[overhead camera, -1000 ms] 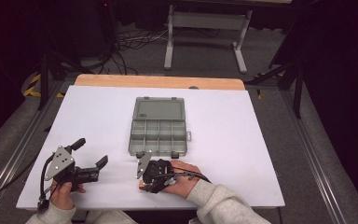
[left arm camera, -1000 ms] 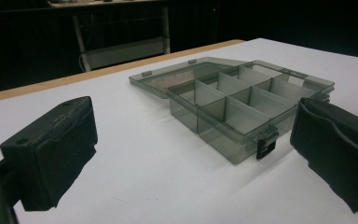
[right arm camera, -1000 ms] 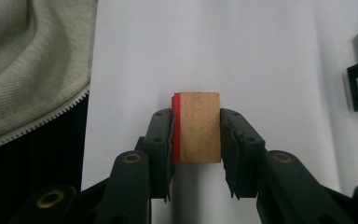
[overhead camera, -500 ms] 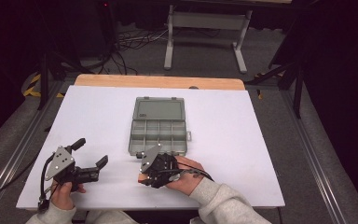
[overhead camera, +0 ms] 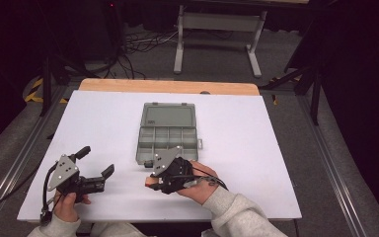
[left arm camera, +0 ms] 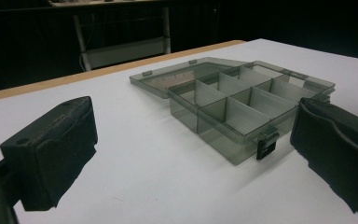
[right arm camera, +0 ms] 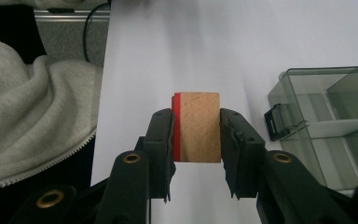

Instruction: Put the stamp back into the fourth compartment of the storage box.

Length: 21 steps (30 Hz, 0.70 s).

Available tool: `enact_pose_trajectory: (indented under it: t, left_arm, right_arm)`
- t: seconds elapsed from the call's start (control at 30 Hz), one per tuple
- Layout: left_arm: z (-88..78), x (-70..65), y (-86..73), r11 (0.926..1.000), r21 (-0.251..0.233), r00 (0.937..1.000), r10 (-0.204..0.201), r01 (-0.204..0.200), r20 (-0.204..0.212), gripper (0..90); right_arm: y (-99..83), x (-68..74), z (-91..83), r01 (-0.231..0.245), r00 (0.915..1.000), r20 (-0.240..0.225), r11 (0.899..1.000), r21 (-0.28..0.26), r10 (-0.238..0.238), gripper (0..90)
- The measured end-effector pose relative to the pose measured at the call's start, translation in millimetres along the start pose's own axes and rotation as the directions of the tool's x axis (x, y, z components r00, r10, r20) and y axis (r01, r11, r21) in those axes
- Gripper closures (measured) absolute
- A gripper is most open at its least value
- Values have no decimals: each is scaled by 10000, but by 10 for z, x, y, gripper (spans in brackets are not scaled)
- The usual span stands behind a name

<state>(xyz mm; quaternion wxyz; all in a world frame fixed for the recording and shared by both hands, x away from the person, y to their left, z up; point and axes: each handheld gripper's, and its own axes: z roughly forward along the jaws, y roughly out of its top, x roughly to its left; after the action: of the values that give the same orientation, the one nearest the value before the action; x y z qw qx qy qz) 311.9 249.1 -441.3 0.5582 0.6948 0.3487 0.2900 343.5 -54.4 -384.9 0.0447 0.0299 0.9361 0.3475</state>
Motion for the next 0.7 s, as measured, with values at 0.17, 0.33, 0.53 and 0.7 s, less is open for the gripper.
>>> enact_pose_trajectory:
  t: [0.17,0.33,0.53,0.7]
  left_arm:
    - [1,1,-2,10000,7,10000,-11,11,0,12]
    - [-1,1,0,10000,1,10000,8,-8,-8,13]
    - [0,2,-1,10000,-1,10000,-16,16,-21,13]
    - [-1,2,0,10000,4,10000,16,-16,-6,13]
  right_arm:
    - [-5,-19,-53,-64,9998,205,9996,-259,69,659]
    - [-20,-57,-109,-143,9990,405,9986,-506,163,659]
    - [-46,-121,-177,-440,9957,799,9978,-490,479,659]
    - [-57,-181,-243,-645,9907,1161,9964,-555,706,659]
